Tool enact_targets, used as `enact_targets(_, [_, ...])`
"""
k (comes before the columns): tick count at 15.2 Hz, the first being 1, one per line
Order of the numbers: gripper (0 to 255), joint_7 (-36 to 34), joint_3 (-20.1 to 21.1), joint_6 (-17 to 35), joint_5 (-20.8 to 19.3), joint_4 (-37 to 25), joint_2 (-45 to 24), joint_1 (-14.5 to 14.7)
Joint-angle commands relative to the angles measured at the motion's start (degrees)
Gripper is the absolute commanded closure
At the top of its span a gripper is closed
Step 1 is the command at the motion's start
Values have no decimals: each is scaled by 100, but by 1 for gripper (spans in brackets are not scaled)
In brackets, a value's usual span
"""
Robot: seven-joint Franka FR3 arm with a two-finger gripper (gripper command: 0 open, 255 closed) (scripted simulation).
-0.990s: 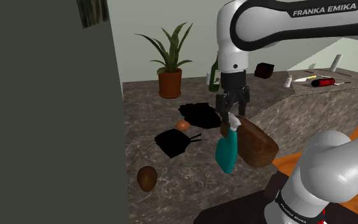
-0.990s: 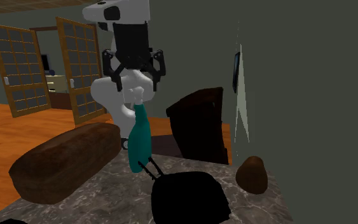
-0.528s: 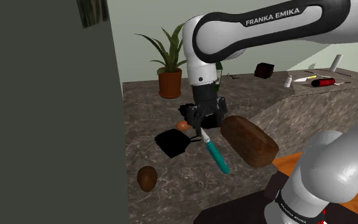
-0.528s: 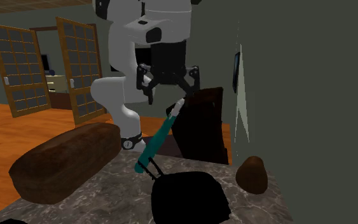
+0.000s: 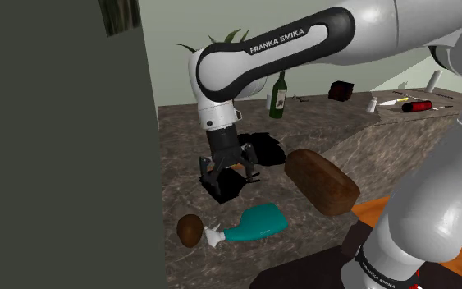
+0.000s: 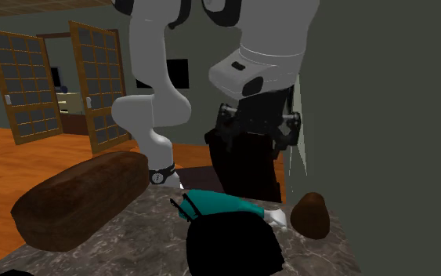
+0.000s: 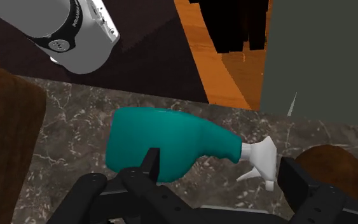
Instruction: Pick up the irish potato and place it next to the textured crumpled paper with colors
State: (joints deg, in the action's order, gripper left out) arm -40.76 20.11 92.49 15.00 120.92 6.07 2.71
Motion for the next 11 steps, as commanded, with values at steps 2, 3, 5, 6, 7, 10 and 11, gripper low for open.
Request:
enact_targets(2, [0,-551,144,106,-4,-510,-759,86])
enact_targets(3, [0,-723,176,132,-19,-698,-1018,124])
enact_targets(5, [0,-1060,218,167,-55,-1097,-1539,214])
enact_targets(6, [0,-1222,229,176,-75,-1307,-1801,265])
enact_targets(7, [0,-1381,234,178,-95,-1526,-2064,320])
enact_targets(10, [0,-1831,220,143,-153,-2238,-2858,503])
enact_targets(11, [0,-1972,205,116,-168,-2495,-3126,571])
